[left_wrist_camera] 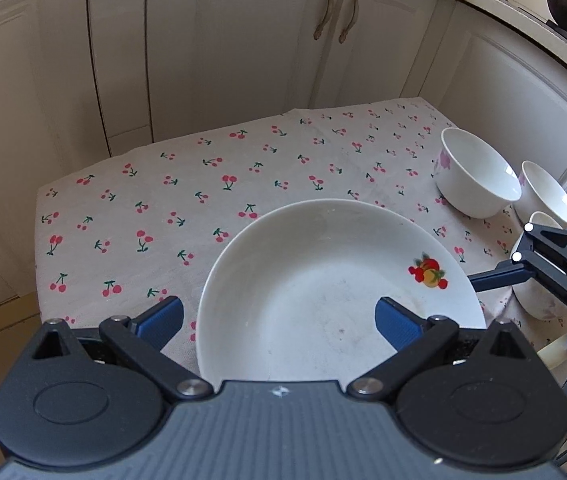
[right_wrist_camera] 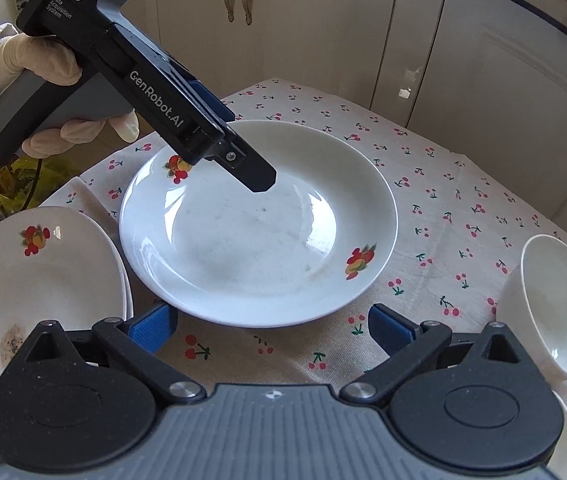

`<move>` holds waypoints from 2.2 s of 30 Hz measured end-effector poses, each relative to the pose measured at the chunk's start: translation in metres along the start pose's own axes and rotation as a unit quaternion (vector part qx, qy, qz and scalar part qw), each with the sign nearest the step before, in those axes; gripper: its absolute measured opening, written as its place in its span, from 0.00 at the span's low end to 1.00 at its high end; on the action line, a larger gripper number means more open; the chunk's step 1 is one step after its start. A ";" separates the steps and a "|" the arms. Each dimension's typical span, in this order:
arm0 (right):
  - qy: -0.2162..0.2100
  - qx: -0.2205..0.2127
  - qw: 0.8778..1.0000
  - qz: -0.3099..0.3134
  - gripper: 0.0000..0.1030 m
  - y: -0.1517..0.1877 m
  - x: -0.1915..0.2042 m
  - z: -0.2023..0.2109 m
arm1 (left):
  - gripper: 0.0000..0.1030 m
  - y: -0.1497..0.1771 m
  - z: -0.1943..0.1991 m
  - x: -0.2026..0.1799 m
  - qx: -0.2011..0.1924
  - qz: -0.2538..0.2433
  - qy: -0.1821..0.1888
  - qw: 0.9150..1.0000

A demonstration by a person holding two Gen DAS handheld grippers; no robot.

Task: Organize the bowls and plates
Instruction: 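Grasp the fruit-decal white plate rim with the left tool and lift, then carry the held plate with the left tool over the plate stack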

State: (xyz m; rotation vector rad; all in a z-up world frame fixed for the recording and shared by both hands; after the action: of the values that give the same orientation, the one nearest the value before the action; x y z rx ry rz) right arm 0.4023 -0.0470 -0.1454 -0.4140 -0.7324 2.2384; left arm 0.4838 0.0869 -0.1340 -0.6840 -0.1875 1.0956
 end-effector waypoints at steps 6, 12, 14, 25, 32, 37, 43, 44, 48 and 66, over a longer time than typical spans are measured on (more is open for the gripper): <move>-0.021 0.005 1.000 -0.006 0.99 -0.001 -0.002 -0.004 | 0.95 -0.001 -0.009 0.002 0.013 0.003 0.012 1.000; -0.022 0.012 1.000 0.005 0.92 -0.001 -0.002 -0.009 | 0.94 -0.002 -0.014 0.002 0.022 0.005 0.027 0.999; -0.033 0.017 0.999 0.002 0.89 -0.001 -0.003 -0.010 | 0.92 -0.003 -0.016 0.002 0.024 0.004 0.029 0.999; -0.032 0.012 0.999 0.015 0.90 -0.004 0.002 -0.010 | 0.86 -0.009 -0.020 0.000 0.039 -0.011 0.041 0.998; -0.027 0.010 0.999 0.017 0.91 -0.005 0.002 -0.011 | 0.86 -0.012 -0.024 0.000 0.063 -0.025 0.047 0.997; -0.023 0.012 1.000 0.015 0.92 -0.006 0.002 -0.012 | 0.86 -0.013 -0.026 -0.002 0.072 -0.037 0.044 0.996; -0.019 0.013 1.000 0.011 0.93 -0.006 0.001 -0.013 | 0.86 -0.014 -0.027 -0.002 0.069 -0.039 0.050 0.996; -0.018 0.012 1.000 0.011 0.93 -0.006 0.001 -0.012 | 0.86 -0.014 -0.027 -0.003 0.069 -0.039 0.049 0.996; -0.020 0.010 1.000 0.003 0.93 -0.007 -0.003 -0.009 | 0.86 -0.014 -0.027 -0.004 0.066 -0.041 0.049 0.996; -0.004 -0.003 1.000 0.016 0.93 -0.007 0.000 0.015 | 0.85 -0.019 -0.002 -0.019 0.049 -0.047 0.050 0.996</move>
State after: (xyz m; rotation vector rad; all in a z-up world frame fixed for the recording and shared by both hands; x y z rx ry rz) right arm 0.3990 -0.0480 -0.1294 -0.4236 -0.7425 2.2686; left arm 0.4904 0.0648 -0.1209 -0.6341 -0.0780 0.9724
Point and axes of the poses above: each gripper's, at about its wrist camera, not at the fingertips, and z roughly against the way its jaws point, x to its left, y to its underside, the point moved 7 cm from there along -z, roughly the way its jaws point, and after that the axes turned 3 degrees about y, right-handed, at the moved point
